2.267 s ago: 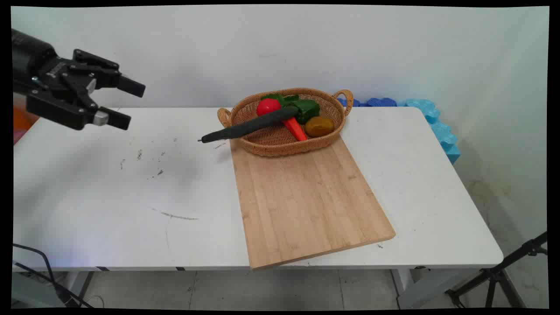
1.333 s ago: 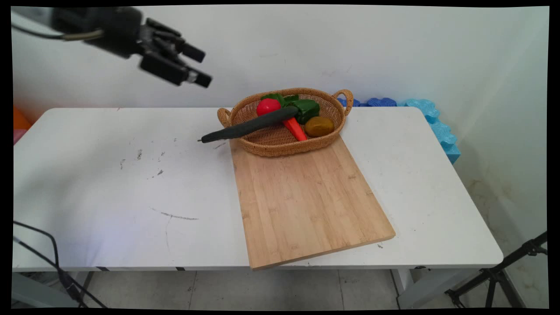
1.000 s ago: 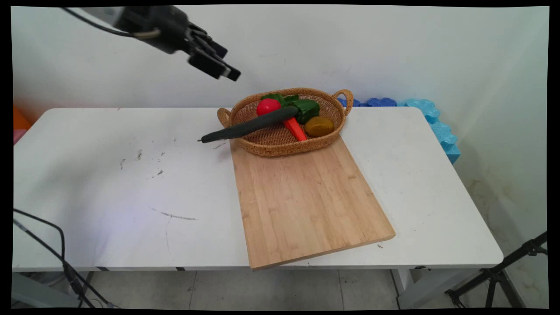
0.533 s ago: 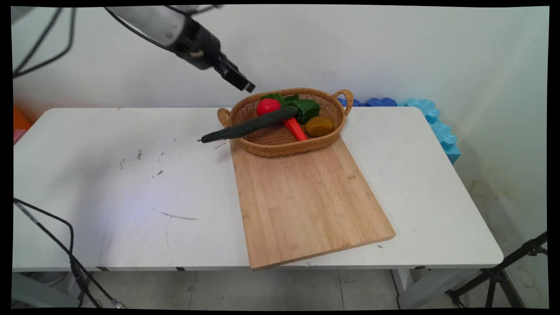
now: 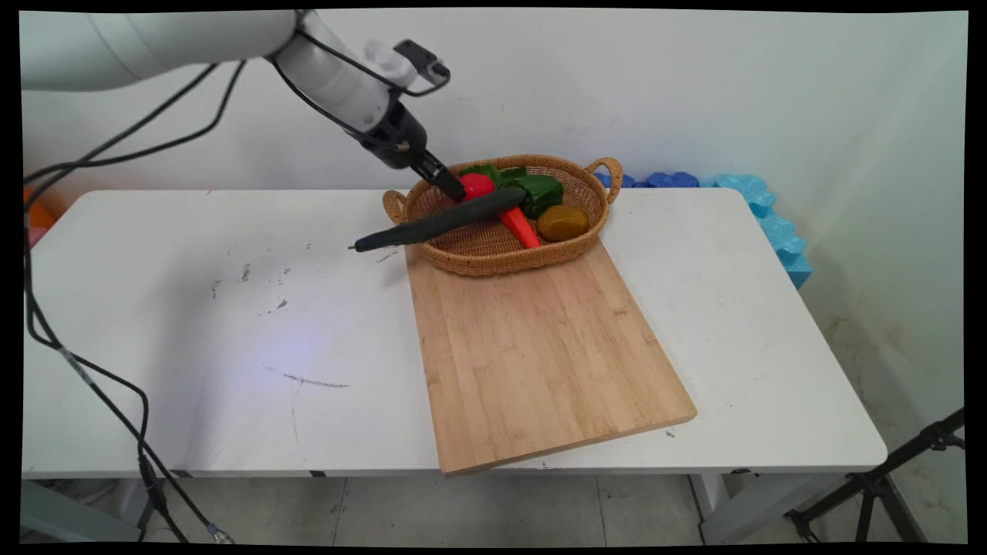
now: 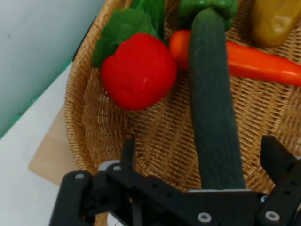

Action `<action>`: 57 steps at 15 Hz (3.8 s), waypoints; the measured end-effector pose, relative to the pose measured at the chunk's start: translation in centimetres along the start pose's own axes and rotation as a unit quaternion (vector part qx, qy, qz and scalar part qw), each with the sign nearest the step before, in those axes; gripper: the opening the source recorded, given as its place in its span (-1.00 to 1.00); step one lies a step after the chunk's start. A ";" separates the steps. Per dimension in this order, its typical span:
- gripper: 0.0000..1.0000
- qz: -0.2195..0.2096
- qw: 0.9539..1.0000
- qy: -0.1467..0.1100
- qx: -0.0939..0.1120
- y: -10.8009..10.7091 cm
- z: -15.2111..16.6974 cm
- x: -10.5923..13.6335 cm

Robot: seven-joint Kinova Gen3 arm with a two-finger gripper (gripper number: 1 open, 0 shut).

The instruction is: Pick up the cucumber from the vegetable basket, then place the picked object on the cutting board

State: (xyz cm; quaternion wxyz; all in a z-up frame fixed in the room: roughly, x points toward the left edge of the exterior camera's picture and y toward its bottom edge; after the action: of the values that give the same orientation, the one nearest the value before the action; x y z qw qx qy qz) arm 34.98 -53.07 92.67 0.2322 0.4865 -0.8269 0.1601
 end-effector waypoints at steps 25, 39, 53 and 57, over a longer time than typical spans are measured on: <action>-1.00 0.014 1.000 -0.016 -0.006 3.0 5.4 0.8; -1.00 0.101 0.992 0.031 -0.067 10.1 -4.7 -2.6; -1.00 0.155 0.984 0.018 -0.085 13.6 2.4 -5.2; -1.00 0.163 0.983 0.013 -0.089 14.3 4.0 -5.2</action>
State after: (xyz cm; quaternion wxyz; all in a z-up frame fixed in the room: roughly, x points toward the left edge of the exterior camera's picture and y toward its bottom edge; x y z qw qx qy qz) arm 23.70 -44.39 85.95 0.2565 0.3207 -0.9028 0.1275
